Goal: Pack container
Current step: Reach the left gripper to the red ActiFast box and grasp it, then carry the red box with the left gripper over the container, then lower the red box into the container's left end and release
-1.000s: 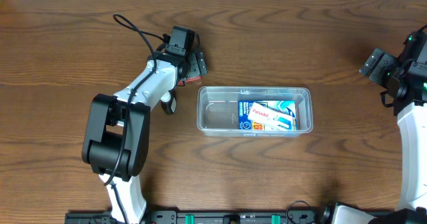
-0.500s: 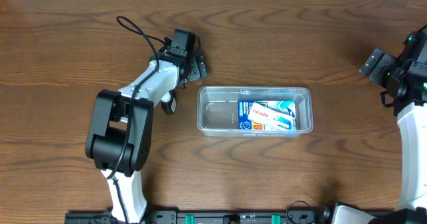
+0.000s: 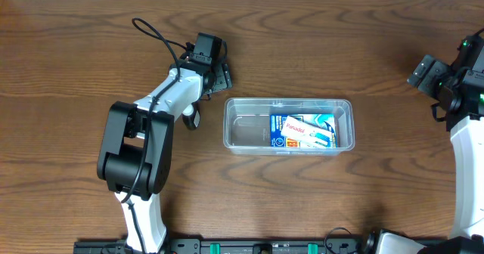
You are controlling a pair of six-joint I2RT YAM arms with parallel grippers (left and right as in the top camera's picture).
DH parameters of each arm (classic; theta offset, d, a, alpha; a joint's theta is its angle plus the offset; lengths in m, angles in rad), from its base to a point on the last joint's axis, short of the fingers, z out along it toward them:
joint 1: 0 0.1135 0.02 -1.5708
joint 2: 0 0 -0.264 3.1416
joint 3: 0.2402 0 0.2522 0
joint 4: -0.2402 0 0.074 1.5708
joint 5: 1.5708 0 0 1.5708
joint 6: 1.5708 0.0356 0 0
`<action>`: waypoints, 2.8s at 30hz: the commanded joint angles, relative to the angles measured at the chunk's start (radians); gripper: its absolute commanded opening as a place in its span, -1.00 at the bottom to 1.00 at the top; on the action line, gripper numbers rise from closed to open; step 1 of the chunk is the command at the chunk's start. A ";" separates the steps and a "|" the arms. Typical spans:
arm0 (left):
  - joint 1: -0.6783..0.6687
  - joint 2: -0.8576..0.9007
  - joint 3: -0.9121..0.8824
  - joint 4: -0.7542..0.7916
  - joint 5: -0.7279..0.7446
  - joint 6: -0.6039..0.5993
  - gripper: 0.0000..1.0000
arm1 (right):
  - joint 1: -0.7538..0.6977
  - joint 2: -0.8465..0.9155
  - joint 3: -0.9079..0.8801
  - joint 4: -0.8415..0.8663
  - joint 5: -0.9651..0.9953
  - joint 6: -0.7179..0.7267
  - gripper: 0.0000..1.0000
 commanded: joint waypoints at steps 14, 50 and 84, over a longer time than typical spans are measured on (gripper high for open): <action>-0.001 -0.215 0.135 -0.206 -0.016 0.119 0.61 | -0.005 -0.001 0.012 -0.002 0.000 0.013 0.99; -0.345 -0.436 0.145 -0.683 0.179 0.003 0.61 | -0.005 -0.001 0.011 -0.001 0.000 0.013 0.98; -0.372 -0.137 0.144 -0.610 0.048 -0.097 0.61 | -0.005 -0.001 0.011 -0.002 0.000 0.013 0.98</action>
